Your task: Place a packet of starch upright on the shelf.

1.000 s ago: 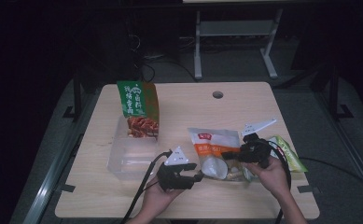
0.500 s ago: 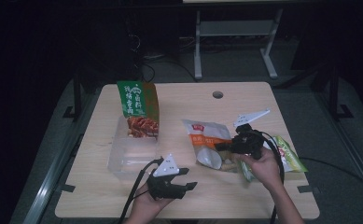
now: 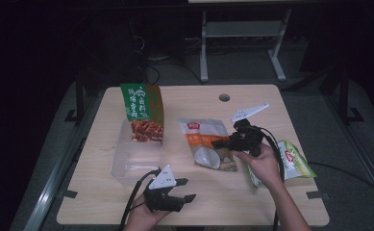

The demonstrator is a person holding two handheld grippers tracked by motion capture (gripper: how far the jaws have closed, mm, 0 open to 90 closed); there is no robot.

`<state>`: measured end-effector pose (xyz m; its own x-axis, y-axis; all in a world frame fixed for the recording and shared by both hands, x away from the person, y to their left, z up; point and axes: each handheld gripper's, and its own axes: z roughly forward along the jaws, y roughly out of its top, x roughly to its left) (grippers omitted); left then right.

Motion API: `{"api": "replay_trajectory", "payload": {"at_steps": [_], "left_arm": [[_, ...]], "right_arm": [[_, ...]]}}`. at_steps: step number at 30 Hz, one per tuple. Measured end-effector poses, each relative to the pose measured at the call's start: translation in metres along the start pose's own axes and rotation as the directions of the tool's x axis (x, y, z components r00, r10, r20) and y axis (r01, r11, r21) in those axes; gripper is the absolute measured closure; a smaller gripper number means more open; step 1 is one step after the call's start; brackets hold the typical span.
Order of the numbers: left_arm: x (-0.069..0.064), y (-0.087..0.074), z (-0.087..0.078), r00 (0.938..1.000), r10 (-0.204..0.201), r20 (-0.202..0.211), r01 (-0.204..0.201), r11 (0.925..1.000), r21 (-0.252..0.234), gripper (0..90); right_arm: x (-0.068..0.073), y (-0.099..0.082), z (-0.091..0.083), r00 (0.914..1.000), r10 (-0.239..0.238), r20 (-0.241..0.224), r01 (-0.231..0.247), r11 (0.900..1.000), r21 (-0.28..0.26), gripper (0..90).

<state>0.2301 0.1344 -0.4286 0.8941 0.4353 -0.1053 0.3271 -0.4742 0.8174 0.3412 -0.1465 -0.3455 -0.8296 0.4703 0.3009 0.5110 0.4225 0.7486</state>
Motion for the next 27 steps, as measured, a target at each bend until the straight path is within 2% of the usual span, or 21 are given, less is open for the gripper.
{"api": "replay_trajectory", "payload": {"at_steps": [4, 11, 20, 27], "left_arm": [[0.000, -0.001, -0.002, 1.0000, 0.000, 0.009, 0.000, 1.0000, -0.009, 42.1], [-0.001, -0.003, -0.004, 0.9999, 0.002, 0.013, -0.002, 0.9999, -0.012, 41.8], [-0.001, -0.003, -0.005, 0.9998, 0.016, 0.011, -0.015, 0.9997, -0.020, 40.4], [-0.004, -0.005, -0.003, 0.9997, 0.005, 0.024, -0.004, 0.9999, -0.016, 39.7]], "right_arm": [[0.005, 0.009, 0.002, 0.9999, -0.013, 0.002, 0.013, 0.9999, 0.005, 90.0], [0.011, 0.024, 0.004, 0.9995, -0.028, -0.015, 0.027, 0.9995, -0.019, 90.0], [0.020, 0.045, 0.014, 0.9976, -0.056, -0.042, 0.055, 0.9984, -0.009, 90.0], [0.028, 0.059, 0.021, 0.9948, -0.087, -0.053, 0.086, 0.9962, -0.013, 90.0]]}}
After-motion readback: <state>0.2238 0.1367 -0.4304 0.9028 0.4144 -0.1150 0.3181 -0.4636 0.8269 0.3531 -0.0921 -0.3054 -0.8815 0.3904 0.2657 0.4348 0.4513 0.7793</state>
